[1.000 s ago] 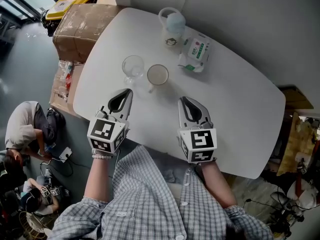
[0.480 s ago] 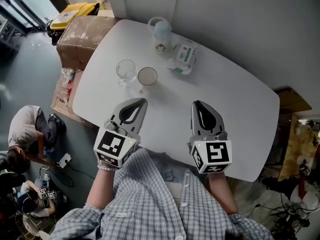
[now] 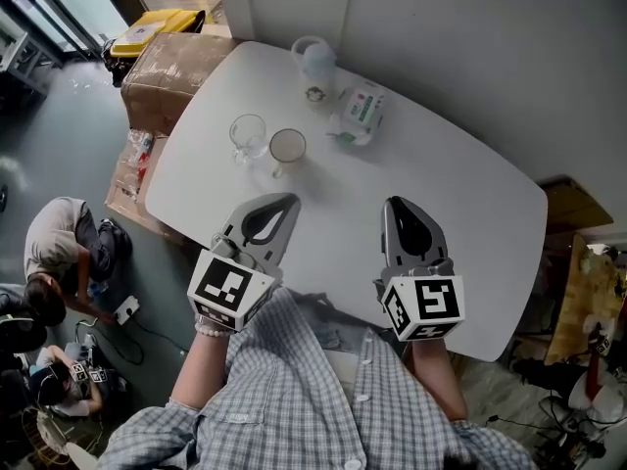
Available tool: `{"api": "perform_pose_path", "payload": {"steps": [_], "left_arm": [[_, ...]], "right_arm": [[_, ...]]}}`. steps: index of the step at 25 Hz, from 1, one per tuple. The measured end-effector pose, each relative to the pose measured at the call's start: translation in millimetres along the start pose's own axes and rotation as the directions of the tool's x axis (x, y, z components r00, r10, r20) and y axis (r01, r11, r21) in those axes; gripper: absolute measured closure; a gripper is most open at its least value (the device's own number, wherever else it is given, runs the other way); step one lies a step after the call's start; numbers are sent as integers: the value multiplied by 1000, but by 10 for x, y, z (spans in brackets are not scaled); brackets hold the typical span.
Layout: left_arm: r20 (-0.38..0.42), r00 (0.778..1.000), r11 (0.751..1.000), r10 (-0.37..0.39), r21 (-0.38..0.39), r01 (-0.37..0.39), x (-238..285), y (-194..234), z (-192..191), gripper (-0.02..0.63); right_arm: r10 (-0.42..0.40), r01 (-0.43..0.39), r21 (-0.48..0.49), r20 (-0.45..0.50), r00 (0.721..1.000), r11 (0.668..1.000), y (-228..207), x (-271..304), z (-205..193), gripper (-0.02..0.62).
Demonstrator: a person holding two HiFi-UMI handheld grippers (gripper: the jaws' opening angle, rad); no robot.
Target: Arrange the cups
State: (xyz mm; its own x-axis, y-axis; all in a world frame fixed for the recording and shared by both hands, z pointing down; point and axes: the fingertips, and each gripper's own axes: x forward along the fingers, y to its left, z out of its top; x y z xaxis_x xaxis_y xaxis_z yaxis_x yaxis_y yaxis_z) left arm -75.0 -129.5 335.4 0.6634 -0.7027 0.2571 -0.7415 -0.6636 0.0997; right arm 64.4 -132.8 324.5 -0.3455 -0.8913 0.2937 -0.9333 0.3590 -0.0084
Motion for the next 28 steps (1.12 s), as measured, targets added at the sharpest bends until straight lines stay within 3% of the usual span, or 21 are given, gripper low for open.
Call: {"api": "perform_pose_path", "payload": {"steps": [13, 28], "left_arm": [[13, 1000, 1000, 7, -12, -7, -23, -23, 14, 594], [-6, 1000, 1000, -13, -9, 13, 36, -55, -13, 594]], "right_arm": [[44, -43, -33, 16, 999, 999, 79, -3, 40, 563], [39, -39, -33, -9, 999, 999, 44, -2, -32, 563]]}}
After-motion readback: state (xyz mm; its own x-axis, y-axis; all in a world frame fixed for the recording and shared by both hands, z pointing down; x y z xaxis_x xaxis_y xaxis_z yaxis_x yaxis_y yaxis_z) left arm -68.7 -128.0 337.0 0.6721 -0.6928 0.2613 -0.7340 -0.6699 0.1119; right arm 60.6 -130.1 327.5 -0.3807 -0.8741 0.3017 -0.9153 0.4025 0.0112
